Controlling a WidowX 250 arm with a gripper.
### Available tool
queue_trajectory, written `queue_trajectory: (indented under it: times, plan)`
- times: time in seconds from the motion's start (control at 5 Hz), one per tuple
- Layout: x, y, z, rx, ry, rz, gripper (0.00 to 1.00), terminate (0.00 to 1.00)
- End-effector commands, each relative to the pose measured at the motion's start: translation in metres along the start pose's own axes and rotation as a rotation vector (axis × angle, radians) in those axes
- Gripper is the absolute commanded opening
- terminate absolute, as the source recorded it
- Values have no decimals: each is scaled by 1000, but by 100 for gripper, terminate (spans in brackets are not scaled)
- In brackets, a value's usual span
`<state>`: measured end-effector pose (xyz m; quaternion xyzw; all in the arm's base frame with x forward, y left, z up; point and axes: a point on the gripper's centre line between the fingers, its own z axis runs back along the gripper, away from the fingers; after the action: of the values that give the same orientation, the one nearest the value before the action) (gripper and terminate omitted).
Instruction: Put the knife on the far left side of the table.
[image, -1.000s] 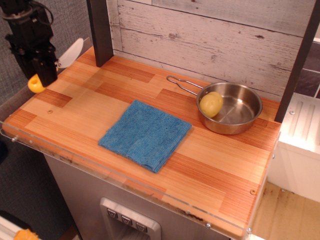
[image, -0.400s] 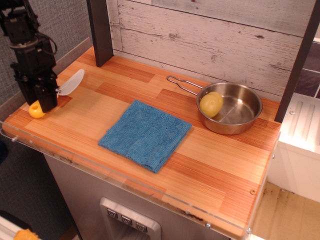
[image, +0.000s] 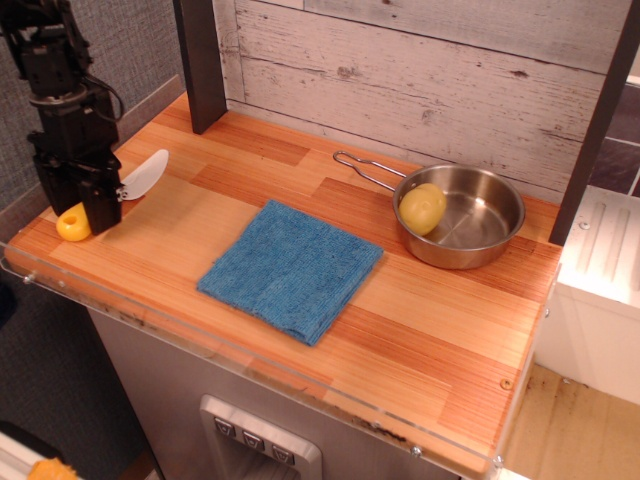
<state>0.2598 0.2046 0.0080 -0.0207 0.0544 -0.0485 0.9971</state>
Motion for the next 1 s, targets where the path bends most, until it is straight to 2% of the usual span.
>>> queue_trajectory:
  times: [0.0,0.2,0.4,0.6,0.8]
  plan:
    - [-19,-12,46,-1,-161,90,100,0]
    - [-18,-40,76,28,-206,61,100,0]
    - [-16,-70,93,5,-186,43,100,0]
    - [-7,-90,93,0,-202,38,100,0]
    - [-3,-96,92,-4,-207,62,100,0]
